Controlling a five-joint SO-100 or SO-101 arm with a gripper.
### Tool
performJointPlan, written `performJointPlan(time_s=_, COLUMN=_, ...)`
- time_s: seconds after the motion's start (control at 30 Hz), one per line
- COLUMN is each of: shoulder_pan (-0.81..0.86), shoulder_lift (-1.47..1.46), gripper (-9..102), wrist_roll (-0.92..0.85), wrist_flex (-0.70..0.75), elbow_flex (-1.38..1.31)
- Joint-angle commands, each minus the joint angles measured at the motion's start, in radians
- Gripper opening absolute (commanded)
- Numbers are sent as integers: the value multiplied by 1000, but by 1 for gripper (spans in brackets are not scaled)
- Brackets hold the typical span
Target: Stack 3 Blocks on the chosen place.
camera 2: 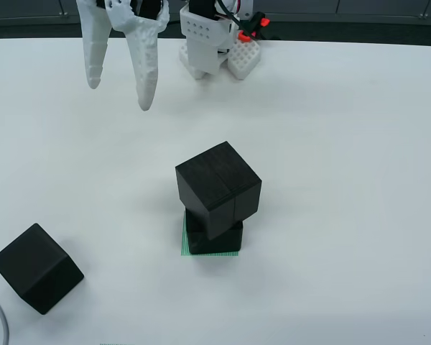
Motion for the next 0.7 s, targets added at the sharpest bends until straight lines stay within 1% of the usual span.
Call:
performJointPlan(time_s=0.0, shoulder_pan=25, shoulder_lift=-55, gripper=34, wrist_roll=12, wrist_flex=2, elbow_flex=-86)
performJointPlan(time_s=0.1, shoulder_pan=55, shoulder_lift=-140, gripper=34, wrist_roll=20, wrist_flex=-6, elbow_flex=-141)
performJointPlan(time_s=0.4, shoulder_pan=61, shoulder_lift=-367, gripper=34, wrist_roll=147, wrist_flex=-86, elbow_flex=-262)
performJointPlan(time_s=0.67, shoulder_pan=64, shoulder_lift=-565, gripper=35, wrist_roll=169, wrist_flex=-97, elbow_flex=-443)
